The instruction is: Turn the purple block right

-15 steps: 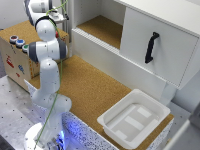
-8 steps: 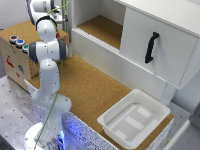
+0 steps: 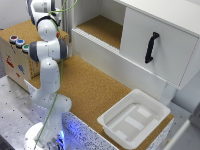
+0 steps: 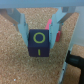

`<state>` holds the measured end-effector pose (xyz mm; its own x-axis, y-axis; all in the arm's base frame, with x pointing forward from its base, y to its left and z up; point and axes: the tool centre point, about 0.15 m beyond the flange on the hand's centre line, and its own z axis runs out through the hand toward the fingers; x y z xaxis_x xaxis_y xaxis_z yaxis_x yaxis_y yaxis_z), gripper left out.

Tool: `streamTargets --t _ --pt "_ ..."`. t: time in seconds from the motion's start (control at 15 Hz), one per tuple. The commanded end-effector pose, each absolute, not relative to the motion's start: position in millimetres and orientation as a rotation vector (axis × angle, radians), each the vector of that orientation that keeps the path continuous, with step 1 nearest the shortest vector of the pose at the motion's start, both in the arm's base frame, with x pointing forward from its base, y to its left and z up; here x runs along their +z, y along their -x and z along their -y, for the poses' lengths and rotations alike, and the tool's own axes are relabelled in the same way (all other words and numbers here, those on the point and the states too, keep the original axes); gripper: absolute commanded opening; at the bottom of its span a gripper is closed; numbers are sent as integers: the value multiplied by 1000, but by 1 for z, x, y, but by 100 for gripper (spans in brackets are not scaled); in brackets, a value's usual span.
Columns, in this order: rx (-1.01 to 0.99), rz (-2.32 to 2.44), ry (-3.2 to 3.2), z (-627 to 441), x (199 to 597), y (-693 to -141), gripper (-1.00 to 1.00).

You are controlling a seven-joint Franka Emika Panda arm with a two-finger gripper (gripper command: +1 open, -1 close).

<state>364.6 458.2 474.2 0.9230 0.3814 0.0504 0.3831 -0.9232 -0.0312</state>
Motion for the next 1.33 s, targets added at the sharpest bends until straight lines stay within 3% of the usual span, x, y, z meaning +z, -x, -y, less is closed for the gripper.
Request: streamTargets --t 0.0,0.73,0.8,1.27 --pt "80 433 3099 -459 469 -348 -100" --pt "118 95 3124 -449 439 -349 -100" --pt "114 63 3121 -447 439 -348 100" --pt "24 30 3096 -440 468 -339 100"
